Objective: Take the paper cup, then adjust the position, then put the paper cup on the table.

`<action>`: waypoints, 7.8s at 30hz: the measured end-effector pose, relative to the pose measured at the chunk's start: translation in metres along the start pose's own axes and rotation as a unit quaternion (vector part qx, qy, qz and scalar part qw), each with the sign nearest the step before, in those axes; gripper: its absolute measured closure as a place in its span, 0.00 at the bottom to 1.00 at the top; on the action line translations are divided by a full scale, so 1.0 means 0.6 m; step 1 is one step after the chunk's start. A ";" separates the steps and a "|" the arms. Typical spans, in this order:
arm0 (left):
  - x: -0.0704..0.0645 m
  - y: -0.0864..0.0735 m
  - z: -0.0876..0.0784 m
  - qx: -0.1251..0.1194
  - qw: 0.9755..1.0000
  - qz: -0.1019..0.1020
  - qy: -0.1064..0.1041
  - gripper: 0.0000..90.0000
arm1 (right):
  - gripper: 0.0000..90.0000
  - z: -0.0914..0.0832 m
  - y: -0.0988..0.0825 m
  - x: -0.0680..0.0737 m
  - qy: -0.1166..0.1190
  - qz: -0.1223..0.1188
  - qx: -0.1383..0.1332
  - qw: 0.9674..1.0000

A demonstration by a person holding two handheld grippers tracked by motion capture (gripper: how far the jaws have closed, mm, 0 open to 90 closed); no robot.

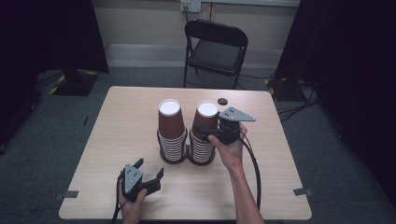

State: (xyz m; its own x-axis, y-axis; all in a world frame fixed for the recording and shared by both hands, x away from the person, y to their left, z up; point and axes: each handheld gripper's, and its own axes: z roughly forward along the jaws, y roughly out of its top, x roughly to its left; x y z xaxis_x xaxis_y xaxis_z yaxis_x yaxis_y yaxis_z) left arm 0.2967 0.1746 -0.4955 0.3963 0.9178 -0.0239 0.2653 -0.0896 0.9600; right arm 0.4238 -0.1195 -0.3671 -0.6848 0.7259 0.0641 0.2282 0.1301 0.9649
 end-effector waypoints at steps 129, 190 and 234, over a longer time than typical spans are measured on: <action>-0.001 0.000 0.001 0.003 1.000 -0.001 0.007 0.18 | 0.14 -0.089 0.065 -0.009 -0.017 0.070 -0.118 0.990; 0.010 0.004 0.010 0.015 0.998 -0.024 -0.053 0.18 | 0.15 -0.156 -0.116 -0.004 0.000 0.240 -0.098 0.966; -0.066 0.021 0.025 -0.027 0.972 -0.017 -0.233 0.52 | 0.15 -0.128 -0.218 0.064 0.119 0.377 -0.069 0.916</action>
State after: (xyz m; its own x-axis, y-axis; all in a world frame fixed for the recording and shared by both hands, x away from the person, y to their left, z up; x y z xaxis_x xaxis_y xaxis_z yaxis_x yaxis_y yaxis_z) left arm 0.2973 0.1312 -0.4869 0.7468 0.6436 -0.1678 0.2437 -0.0300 0.9694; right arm 0.3147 -0.1603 -0.4711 -0.5038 0.4034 0.7638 0.6199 -0.4470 0.6450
